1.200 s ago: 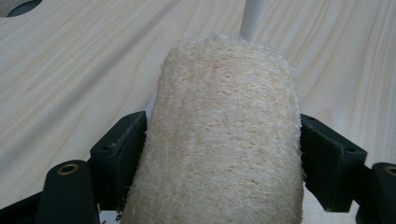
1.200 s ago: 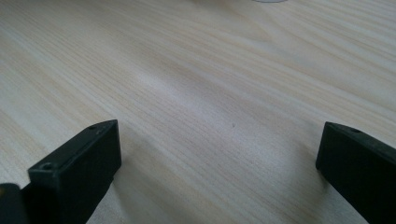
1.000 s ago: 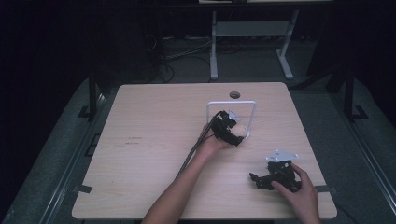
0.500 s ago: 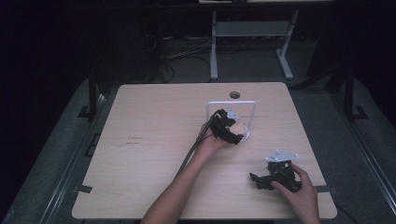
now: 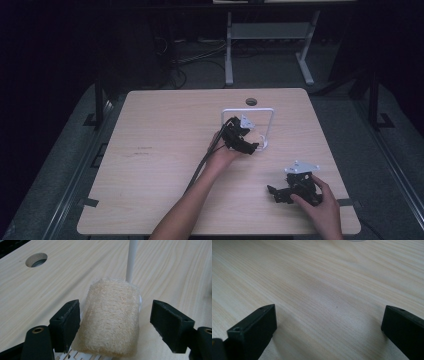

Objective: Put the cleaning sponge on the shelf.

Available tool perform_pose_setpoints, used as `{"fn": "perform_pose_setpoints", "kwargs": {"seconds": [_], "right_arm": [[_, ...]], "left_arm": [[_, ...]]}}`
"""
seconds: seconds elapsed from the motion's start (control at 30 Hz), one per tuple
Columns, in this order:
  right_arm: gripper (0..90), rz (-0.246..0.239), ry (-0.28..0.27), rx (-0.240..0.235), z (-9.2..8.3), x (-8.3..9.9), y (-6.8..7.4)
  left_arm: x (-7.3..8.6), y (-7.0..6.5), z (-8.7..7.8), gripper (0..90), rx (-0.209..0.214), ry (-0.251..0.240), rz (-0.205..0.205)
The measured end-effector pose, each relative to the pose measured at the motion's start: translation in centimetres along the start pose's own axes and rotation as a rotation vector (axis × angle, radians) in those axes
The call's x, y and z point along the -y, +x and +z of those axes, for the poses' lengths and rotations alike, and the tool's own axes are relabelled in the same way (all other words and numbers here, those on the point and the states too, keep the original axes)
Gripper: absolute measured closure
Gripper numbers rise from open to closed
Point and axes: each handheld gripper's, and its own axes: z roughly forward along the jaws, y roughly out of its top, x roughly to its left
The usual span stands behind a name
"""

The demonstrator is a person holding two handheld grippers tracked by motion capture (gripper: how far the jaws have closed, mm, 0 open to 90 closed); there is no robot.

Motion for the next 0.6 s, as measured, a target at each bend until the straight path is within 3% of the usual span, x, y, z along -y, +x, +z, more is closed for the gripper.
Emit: {"fn": "perform_pose_setpoints", "kwargs": {"seconds": [0.43, 0.6], "right_arm": [[0.0, 0.002, 0.002, 0.002, 0.0, 0.0, 0.0], [0.0, 0.000, 0.002, 0.004, 0.0, 0.0, 0.0]], "left_arm": [[0.1, -0.1, -2.6, 39.6, 0.035, -0.031, 0.002], [0.3, -0.3, -3.6, 53.0, 0.078, -0.053, -0.007]]}}
